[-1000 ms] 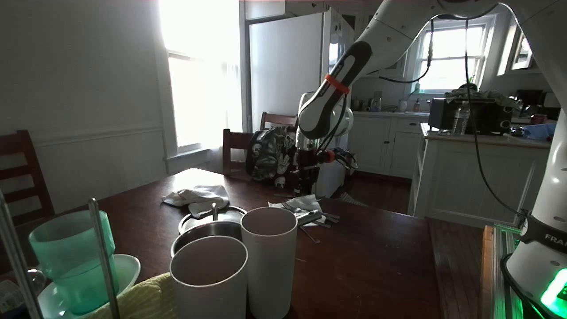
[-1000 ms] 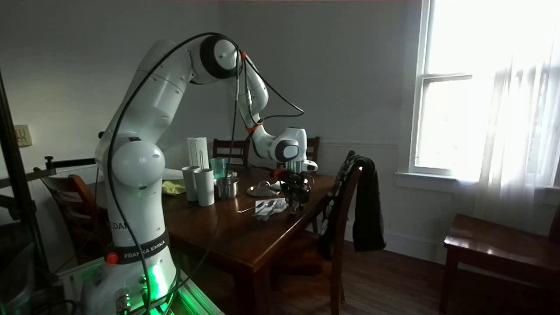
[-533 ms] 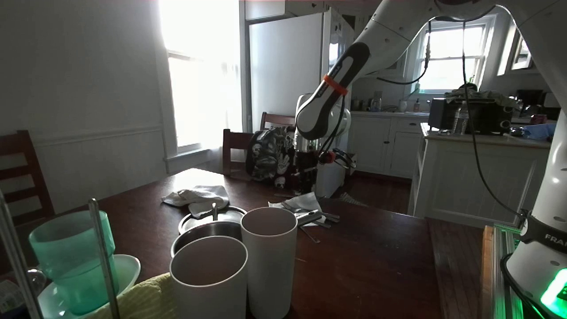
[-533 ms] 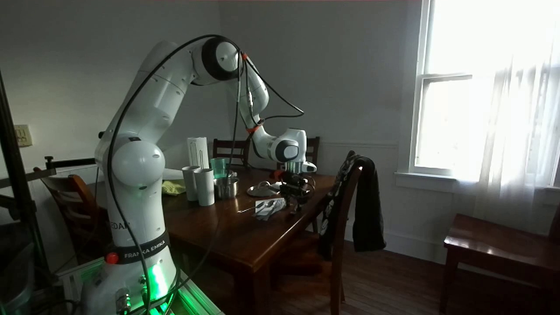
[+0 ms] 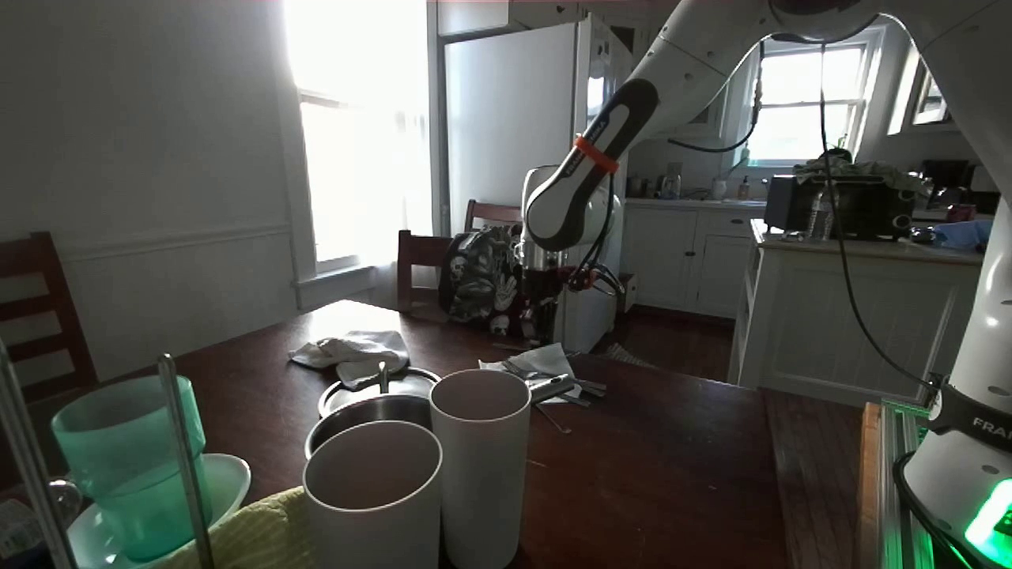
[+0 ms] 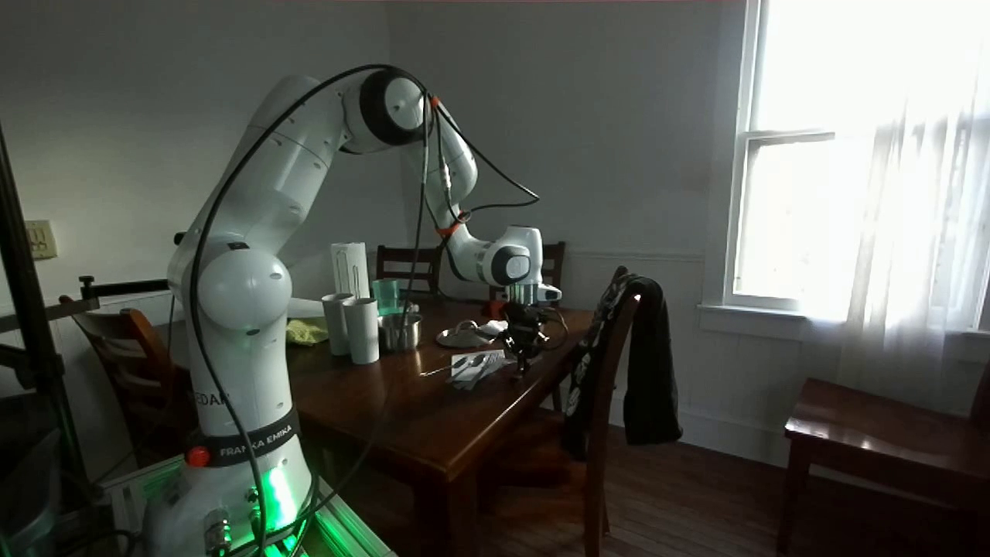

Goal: Pick up the fork from the table and put it on the white serviette

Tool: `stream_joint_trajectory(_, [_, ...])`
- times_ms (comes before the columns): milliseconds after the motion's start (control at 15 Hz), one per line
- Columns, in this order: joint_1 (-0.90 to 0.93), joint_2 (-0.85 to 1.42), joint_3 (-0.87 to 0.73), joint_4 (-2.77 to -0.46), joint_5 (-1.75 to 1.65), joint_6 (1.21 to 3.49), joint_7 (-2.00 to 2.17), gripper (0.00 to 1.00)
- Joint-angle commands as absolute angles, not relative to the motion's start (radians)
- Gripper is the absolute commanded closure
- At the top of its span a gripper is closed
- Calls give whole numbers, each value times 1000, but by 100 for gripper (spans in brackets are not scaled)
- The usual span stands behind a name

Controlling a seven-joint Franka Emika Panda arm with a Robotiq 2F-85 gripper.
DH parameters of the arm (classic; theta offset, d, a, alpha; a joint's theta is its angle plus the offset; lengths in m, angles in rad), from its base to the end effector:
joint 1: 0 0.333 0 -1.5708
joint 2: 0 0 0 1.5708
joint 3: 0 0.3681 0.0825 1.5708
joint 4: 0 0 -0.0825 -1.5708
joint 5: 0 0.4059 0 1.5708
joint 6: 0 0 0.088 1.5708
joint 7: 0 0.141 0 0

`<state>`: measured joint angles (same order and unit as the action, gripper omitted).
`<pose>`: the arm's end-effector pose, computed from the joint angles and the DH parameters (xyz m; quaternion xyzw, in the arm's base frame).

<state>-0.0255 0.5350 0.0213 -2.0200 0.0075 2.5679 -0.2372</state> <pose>0.6419 -0.0029 0.1754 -0.9937 -0.1116 -0.0073 0.0066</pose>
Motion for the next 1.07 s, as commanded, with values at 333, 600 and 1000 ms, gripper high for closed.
stream_joint_trajectory(333, [-9, 389, 31, -2076, -11, 2513, -161, 97])
stream_joint_trajectory(600, [8, 213, 36, -2127, 48, 2298, -23, 97])
stream_joint_trajectory(1000, [31, 7, 31, -2213, 131, 2151, 269, 97])
